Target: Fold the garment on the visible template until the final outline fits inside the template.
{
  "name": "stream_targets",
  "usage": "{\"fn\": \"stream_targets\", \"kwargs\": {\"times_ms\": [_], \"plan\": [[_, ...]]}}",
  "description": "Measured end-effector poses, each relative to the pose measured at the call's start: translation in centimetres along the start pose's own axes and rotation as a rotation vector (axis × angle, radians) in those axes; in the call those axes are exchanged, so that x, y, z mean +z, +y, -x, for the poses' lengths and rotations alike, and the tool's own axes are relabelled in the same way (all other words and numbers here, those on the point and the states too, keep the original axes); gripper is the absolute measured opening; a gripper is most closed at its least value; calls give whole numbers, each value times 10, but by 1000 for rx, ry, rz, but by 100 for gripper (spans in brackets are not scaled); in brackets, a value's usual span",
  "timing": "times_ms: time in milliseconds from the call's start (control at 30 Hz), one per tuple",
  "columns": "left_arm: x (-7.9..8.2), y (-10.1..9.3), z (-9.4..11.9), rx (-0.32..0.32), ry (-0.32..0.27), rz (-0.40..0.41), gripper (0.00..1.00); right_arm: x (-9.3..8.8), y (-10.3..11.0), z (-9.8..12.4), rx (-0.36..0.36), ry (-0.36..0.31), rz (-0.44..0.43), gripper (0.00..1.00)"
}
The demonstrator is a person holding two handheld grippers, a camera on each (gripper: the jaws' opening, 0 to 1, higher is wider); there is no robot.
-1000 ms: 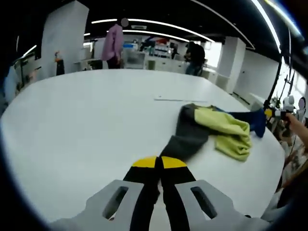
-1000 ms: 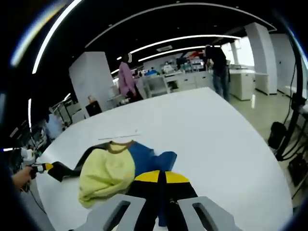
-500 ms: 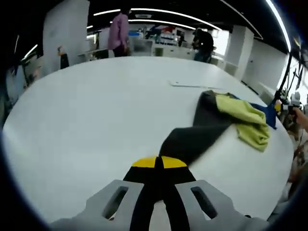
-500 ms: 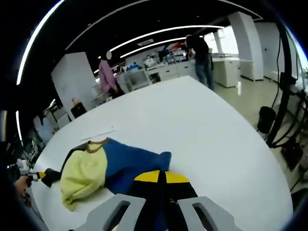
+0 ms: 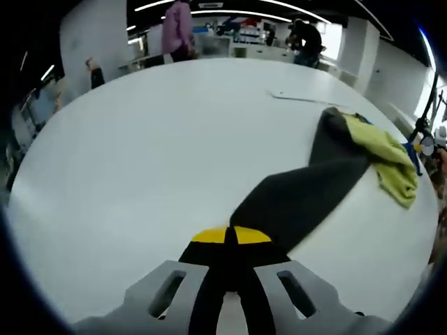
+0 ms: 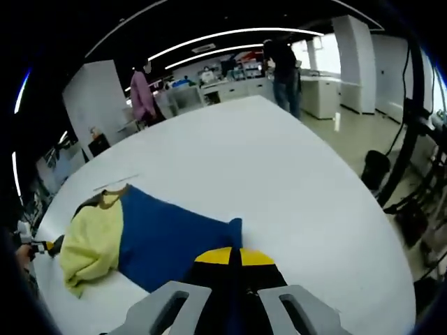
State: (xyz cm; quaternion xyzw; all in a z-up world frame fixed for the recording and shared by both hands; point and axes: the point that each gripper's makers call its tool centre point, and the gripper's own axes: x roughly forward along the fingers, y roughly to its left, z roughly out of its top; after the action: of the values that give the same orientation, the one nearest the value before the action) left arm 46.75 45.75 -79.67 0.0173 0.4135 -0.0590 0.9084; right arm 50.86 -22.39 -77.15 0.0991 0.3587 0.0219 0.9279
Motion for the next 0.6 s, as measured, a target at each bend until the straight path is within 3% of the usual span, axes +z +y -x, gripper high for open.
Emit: {"fn": "stream_targets", "kwargs": {"times_ms": [33, 100, 167, 600], "plan": [[4, 0, 0, -7, -27, 4, 0, -1, -2, -1, -4, 6, -3, 0], [5, 5, -4, -1, -24, 53, 0, -4, -4, -4, -9, 17, -7, 0], [7, 8, -7, -1, -22, 49, 0, -7, -7, -5, -19, 29, -10, 0], [7, 11, -1, 51, 3, -81, 3, -11, -10, -7, -34, 53, 28, 0]]}}
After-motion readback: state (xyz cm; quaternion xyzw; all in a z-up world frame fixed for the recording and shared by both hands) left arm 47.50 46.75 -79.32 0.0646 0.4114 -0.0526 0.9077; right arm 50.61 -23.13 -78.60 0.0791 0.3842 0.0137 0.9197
